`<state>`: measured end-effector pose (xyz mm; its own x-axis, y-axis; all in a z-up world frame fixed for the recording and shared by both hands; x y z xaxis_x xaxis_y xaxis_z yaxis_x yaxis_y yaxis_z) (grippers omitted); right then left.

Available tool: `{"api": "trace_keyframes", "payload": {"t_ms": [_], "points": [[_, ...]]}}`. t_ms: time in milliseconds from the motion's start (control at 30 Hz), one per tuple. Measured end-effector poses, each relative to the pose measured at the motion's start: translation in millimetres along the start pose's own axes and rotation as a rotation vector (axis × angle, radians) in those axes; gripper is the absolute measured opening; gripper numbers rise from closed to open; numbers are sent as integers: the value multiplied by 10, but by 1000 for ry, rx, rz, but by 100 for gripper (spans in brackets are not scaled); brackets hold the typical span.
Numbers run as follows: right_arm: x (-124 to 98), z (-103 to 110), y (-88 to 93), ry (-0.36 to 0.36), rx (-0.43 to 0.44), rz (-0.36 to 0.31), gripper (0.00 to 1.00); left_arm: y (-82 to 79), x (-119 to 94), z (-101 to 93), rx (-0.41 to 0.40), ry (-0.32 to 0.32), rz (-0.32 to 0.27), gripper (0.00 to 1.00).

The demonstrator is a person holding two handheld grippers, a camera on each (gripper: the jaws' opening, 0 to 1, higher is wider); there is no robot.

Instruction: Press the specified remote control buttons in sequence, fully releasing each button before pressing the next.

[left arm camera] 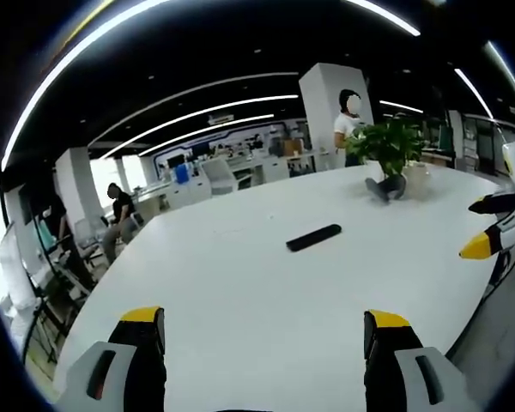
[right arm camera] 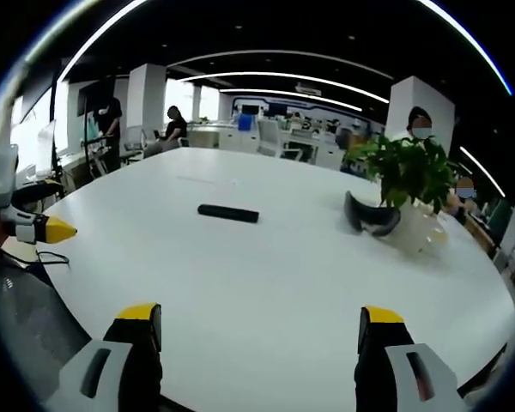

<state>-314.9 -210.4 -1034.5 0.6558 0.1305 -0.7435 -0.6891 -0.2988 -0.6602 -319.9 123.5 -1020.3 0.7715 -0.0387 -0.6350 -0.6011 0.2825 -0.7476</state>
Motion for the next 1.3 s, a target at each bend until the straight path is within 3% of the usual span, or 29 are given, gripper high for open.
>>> {"api": "trace_keyframes", "payload": {"t_ms": [367,1300], "points": [[4,-2,5,4,1,3,95,-151,107,34,-16,56,4,100],[23,-32,30,22,13,23,93,-929,801,-45,238,173,20,100]]}}
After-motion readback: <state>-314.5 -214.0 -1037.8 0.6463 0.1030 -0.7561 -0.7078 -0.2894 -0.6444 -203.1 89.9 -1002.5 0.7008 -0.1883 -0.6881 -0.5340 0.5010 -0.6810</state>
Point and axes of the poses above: the point that each gripper's makers call its tool centre point, and the gripper's own axes: x roughly forward along the fingers, z roughly to its left, y roughly out of its underside, the point moved 10 cm from there along -x, roughly backward along the fingers, and after that the axes turned 15 degrees about z, right-handed, at the moved point
